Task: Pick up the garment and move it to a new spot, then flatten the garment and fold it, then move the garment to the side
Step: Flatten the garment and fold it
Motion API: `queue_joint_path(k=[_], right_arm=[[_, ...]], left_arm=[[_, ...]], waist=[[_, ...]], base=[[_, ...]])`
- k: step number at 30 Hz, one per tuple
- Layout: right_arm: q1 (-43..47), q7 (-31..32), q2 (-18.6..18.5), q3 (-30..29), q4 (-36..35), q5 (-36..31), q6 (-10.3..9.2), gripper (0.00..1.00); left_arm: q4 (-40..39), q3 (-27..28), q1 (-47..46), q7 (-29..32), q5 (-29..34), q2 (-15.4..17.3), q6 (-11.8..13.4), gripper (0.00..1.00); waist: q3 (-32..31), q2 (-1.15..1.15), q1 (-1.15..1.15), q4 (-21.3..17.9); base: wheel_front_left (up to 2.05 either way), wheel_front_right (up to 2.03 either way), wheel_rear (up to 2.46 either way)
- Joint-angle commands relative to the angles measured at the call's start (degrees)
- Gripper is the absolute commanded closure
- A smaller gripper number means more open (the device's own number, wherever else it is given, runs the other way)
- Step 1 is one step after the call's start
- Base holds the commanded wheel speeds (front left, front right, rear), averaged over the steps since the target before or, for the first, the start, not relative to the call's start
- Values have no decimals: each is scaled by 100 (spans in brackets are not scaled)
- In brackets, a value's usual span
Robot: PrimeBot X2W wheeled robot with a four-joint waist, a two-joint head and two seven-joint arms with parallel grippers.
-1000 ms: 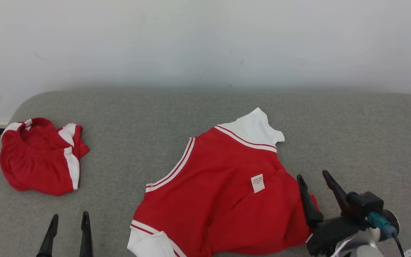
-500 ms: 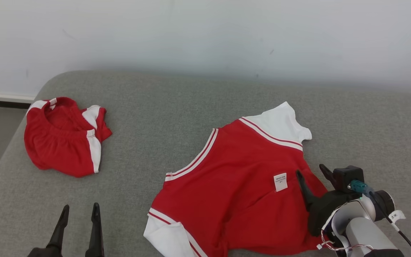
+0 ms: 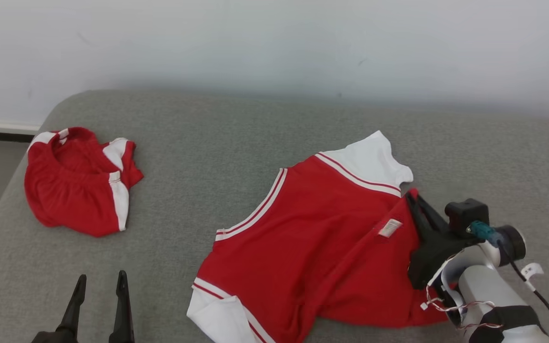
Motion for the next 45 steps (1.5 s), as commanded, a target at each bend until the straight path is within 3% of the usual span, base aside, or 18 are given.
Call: queue_joint_path(k=[1, 11, 18, 24, 30, 36, 37, 39, 45], right_arm=[[-62, -122, -105, 16, -155, -47, -11, 100], [-145, -216, -573, 54, -1547, -276, -11, 100], [-18, -207, -692, 212, -2273, -177, -11, 100], [975, -207, -682, -148, -3021, -33, -11, 100], [2766, -208, -312, -1037, -4022, -60, -11, 100], [3862, -185, 2, -1452, -4127, -38, -11, 100], [3936, -193, 30, -1491, -4097, -47, -11, 92], [3983, -201, 92, -1580, -4069, -61, -11, 0], [3896, -214, 217, -1837, -4246, -110, -11, 0]], left_arm=[[14, 29, 53, -21, 15, -16, 6, 0], [2, 71, 115, -21, 6, -43, -11, 0], [20, 43, 103, -21, 32, -68, -21, 0], [23, 24, 195, -21, 29, -97, -27, 0], [20, 61, 251, -21, 43, -104, -34, 0], [21, 84, 202, -21, 43, -95, -41, 0], [31, 84, 195, -21, 39, -87, -42, 0], [37, 82, 188, -21, 31, -71, -45, 0], [59, 87, 162, -21, 17, -17, -36, 0]], waist=[[-92, -1, 0, -186], [-213, -1, 0, -709], [-227, -1, 0, -877], [-314, -1, 0, -922], [-338, -1, 0, -1029], [-295, -1, 0, -1107], [-284, -1, 0, -1119], [-271, -1, 0, -1139], [-283, -1, 0, -1138]], base=[[0, 0, 0], [0, 0, 0], [0, 0, 0], [0, 0, 0], [0, 0, 0], [0, 0, 0], [0, 0, 0], [0, 0, 0], [0, 0, 0]])
